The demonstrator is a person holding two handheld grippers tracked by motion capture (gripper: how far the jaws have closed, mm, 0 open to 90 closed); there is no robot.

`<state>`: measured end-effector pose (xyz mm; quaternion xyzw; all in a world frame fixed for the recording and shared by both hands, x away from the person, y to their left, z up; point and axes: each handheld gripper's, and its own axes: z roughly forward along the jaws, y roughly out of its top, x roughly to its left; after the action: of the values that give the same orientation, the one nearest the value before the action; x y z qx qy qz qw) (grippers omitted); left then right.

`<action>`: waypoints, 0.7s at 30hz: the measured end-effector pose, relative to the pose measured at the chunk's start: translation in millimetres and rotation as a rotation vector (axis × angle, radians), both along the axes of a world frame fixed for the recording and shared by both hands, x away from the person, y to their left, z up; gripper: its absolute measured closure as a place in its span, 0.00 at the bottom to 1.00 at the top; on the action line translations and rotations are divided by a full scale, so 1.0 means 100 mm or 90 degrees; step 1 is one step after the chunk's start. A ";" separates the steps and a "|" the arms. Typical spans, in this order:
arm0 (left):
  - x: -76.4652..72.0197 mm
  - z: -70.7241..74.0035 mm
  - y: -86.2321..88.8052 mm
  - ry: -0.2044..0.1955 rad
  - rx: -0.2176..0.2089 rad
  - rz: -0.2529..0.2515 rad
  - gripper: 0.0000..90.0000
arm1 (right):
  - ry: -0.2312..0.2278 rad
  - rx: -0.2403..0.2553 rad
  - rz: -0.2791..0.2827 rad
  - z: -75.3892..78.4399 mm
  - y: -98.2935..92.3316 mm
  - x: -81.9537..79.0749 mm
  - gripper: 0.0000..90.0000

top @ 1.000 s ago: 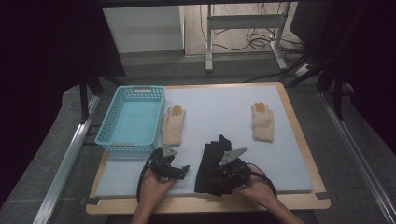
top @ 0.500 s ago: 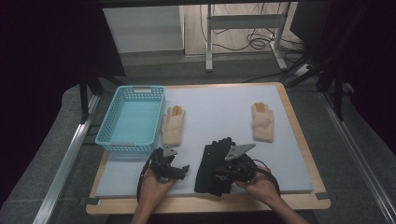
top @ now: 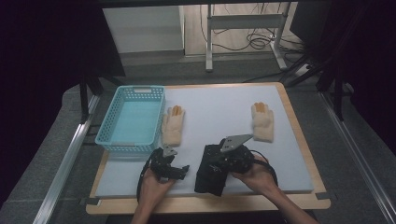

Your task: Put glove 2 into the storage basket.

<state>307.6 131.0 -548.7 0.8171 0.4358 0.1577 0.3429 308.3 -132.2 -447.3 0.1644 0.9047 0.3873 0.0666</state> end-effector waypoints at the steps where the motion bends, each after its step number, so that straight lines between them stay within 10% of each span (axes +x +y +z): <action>1: 0.00 0.00 0.00 0.001 0.000 0.000 0.04 | 0.009 -0.008 0.007 -0.04 0.03 -0.01 0.96; 6: 0.00 0.00 0.00 0.001 0.002 -0.001 0.04 | 0.049 -0.019 0.005 -0.27 0.06 -0.01 0.76; 11: 0.00 0.00 0.00 -0.001 0.001 0.001 0.04 | 0.029 -0.011 -0.108 -0.19 -0.22 0.20 0.71; 17: 0.00 0.00 0.00 0.000 0.001 0.000 0.04 | 0.065 -0.028 -0.185 -0.51 -0.39 0.39 0.49; 21: 0.00 0.00 0.00 0.001 0.007 -0.002 0.04 | 0.016 -0.039 -0.195 -0.70 -0.33 0.34 0.70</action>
<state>307.6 131.5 -548.4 0.8198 0.4338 0.1585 0.3386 342.1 -165.3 -517.5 0.3032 0.8813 0.3426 0.1183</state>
